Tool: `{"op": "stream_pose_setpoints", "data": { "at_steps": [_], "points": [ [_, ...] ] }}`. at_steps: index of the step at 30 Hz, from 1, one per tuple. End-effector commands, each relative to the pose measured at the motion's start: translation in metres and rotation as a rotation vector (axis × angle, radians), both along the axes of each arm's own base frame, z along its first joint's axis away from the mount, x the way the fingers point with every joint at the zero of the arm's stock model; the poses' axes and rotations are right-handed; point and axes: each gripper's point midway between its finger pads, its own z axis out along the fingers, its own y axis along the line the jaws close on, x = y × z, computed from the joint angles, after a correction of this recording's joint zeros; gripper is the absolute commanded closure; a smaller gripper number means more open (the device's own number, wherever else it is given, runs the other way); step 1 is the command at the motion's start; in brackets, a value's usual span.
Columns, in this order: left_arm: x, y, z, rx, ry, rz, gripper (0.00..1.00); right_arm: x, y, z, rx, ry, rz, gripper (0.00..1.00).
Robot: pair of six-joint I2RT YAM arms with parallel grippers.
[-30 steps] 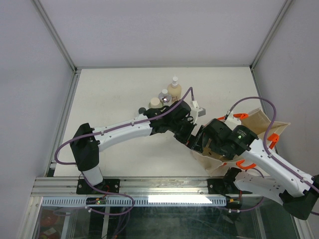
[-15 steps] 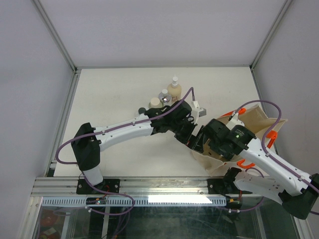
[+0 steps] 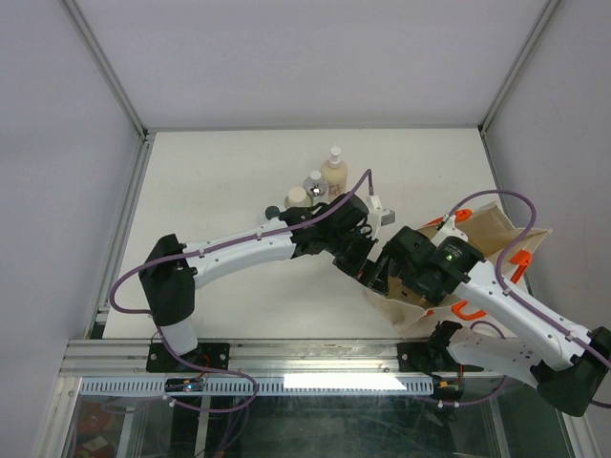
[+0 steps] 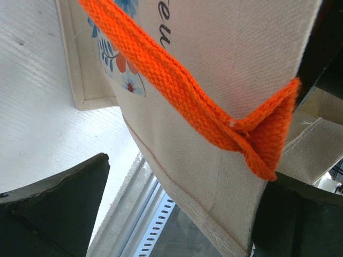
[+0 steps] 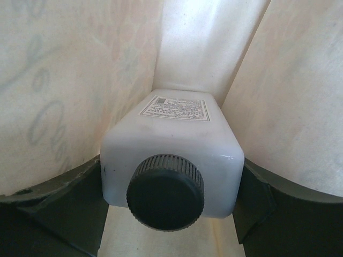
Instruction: Take the personal care products out of the canvas bag
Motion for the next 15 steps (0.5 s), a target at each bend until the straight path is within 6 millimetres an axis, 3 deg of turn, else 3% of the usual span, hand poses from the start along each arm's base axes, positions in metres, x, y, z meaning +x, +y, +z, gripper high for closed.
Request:
{"op": "stream_pose_setpoints", "data": {
  "at_steps": [1, 7, 15],
  "points": [
    [0.001, -0.007, 0.012, -0.030, -0.050, -0.021, 0.01, 0.032, 0.008, 0.043, 0.003, -0.168, 0.083, 1.00],
    [0.004, -0.009, 0.014, -0.033, -0.053, -0.007, 0.01, 0.043, 0.016, 0.065, 0.005, -0.224, 0.186, 1.00],
    [0.011, -0.012, 0.025, -0.047, -0.078, 0.020, 0.01, 0.044, 0.008, 0.084, -0.030, -0.239, 0.214, 1.00]
  ]
}}
